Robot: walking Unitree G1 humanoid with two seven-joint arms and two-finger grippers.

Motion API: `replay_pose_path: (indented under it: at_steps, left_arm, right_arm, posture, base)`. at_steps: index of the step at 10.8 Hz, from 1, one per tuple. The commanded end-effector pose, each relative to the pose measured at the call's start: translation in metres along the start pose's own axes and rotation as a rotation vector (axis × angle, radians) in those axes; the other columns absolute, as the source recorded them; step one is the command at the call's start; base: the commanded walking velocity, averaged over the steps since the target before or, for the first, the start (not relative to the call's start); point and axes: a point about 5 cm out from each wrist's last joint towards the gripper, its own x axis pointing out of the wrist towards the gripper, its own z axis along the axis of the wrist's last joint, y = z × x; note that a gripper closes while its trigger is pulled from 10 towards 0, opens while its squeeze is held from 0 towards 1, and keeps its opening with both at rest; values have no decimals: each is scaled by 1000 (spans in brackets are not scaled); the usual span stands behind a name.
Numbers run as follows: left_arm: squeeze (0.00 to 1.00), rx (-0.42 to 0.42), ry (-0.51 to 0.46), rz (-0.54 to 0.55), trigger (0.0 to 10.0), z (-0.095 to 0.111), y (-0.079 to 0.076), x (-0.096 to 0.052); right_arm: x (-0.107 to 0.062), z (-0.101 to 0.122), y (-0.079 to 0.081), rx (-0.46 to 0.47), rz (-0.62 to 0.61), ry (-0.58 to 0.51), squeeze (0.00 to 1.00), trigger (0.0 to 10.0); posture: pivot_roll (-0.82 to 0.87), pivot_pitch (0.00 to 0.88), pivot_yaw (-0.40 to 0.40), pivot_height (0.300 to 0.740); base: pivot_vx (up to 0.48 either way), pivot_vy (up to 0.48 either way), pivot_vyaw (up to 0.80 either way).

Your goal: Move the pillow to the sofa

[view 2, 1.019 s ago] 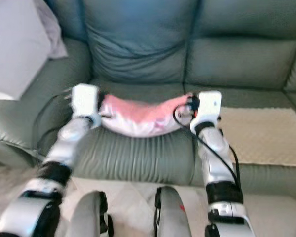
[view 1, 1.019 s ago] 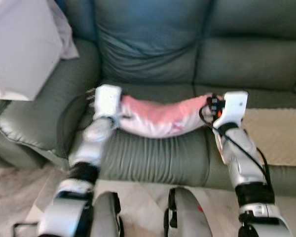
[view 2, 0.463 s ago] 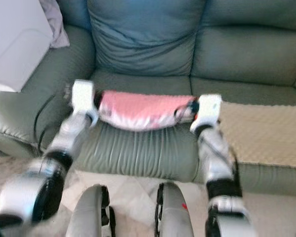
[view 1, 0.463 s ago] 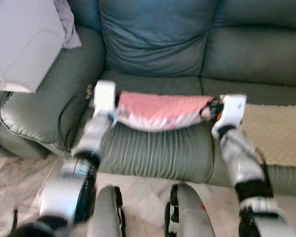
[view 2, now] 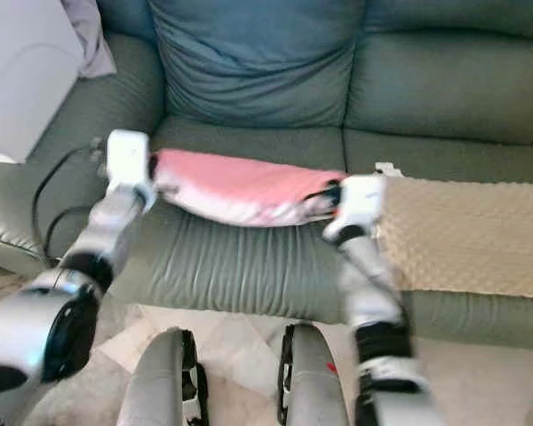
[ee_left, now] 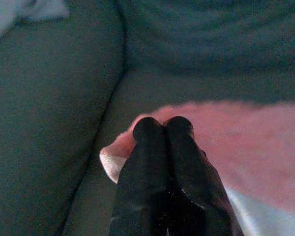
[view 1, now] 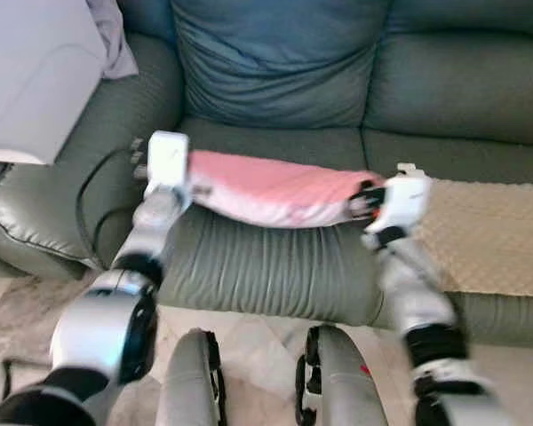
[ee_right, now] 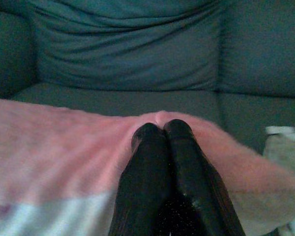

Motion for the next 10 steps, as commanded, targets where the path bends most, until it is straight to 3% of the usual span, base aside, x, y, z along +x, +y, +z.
replay_pose_path:
  at_steps: [1,3,5,7,8,9,10]
  left_arm:
    - [0,26,68,16,10000,-20,6,-6]
    - [0,132,219,13,10000,-54,14,-19]
    - [0,168,322,-18,10000,-75,11,-29]
    - [0,171,360,-36,10000,-83,1,-33]
    - [0,179,363,-38,10000,-85,0,-34]
    - [1000,170,370,-41,10000,-87,-1,-36]
    - [1000,159,374,-38,10000,-90,-2,-37]
  right_arm:
    - [-4,-5,11,-1,32,8,0,10000]
    - [-16,-25,42,31,106,65,0,10000]
    - [-26,-39,51,40,132,119,0,10000]
    - [-35,-48,47,24,128,165,0,10000]
    - [-47,-52,30,-11,65,202,0,10000]
    - [-54,-55,22,-41,41,223,365,10000]
    - [-63,-58,13,-59,-1,251,1000,10000]
  posture:
    - [-27,258,25,645]
    - [-22,257,7,645]
    - [-22,258,-1,645]
    - [-25,256,-6,645]
    - [-25,255,-8,645]
    - [-24,255,-10,645]
    - [-22,254,-11,645]
  base:
    - [0,0,0]
    - [0,0,0]
    - [0,0,0]
    - [0,0,0]
    - [0,0,0]
    - [0,0,0]
    - [0,0,0]
